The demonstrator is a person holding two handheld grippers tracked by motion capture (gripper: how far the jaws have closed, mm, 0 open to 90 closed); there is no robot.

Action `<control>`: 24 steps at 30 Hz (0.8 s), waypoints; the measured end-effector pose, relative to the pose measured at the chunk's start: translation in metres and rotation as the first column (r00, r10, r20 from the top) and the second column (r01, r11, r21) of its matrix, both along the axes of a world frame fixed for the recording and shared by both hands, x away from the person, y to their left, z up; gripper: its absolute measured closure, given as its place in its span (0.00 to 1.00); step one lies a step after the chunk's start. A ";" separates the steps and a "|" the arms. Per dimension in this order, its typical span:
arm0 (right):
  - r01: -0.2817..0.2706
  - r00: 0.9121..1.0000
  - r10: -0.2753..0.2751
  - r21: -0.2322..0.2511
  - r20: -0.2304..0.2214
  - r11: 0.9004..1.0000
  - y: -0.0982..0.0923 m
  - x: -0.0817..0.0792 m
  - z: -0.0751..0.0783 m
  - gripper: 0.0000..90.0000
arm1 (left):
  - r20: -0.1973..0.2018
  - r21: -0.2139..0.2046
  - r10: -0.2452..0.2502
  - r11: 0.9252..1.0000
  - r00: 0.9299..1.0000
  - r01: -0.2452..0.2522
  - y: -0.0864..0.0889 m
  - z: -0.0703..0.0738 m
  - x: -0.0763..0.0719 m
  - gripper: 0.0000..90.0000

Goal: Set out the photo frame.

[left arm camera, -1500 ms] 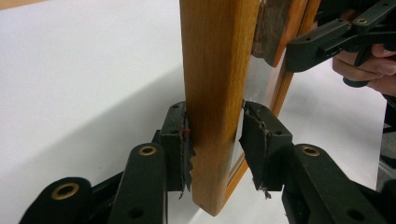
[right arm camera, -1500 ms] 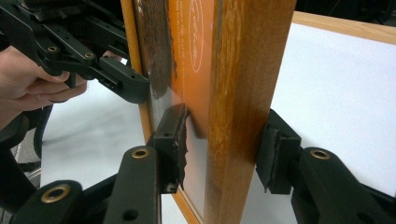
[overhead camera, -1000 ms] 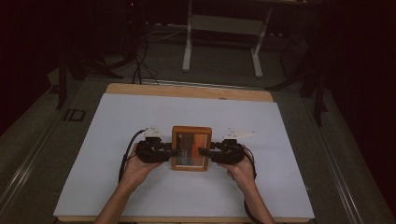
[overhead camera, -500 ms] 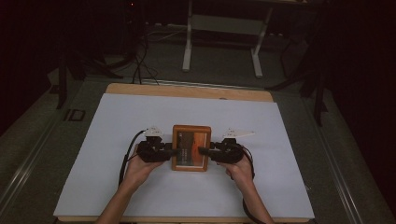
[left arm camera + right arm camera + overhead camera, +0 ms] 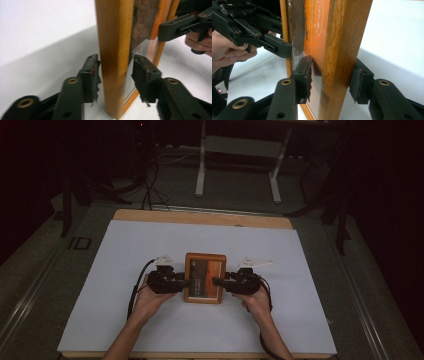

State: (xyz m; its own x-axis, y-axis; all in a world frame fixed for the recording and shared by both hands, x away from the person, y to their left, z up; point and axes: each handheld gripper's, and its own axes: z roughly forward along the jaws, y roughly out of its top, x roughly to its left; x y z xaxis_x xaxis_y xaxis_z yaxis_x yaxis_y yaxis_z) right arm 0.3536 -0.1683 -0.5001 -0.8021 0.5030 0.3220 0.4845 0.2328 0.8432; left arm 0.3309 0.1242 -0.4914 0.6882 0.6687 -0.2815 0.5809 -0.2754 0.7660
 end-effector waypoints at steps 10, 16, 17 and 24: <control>-0.008 1.000 0.008 0.008 0.004 1.000 -0.002 0.000 0.002 0.49 | -0.013 -0.034 0.011 0.999 1.000 -0.011 0.010 0.001 0.003 0.54; -0.004 1.000 0.005 -0.023 0.025 1.000 -0.005 -0.001 0.007 0.46 | 0.001 -0.044 0.018 0.999 1.000 -0.018 0.017 0.008 0.001 0.53; -0.004 1.000 0.005 -0.032 0.030 0.999 -0.006 -0.001 0.009 0.45 | 0.005 -0.043 0.021 0.999 1.000 -0.021 0.018 0.009 0.001 0.52; 0.007 0.998 -0.004 -0.055 0.061 0.998 -0.011 -0.005 0.018 0.44 | 0.037 -0.020 0.039 0.999 0.999 -0.039 0.021 0.017 -0.002 0.51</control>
State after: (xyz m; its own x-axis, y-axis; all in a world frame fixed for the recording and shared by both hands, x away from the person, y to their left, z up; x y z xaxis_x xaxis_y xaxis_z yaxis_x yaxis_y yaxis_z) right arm 0.3484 -0.1797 -0.4819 -0.8165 0.5229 0.2447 0.4343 0.2771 0.8571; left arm 0.3285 0.1456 -0.4743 0.6721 0.6899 -0.2690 0.5614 -0.2378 0.7927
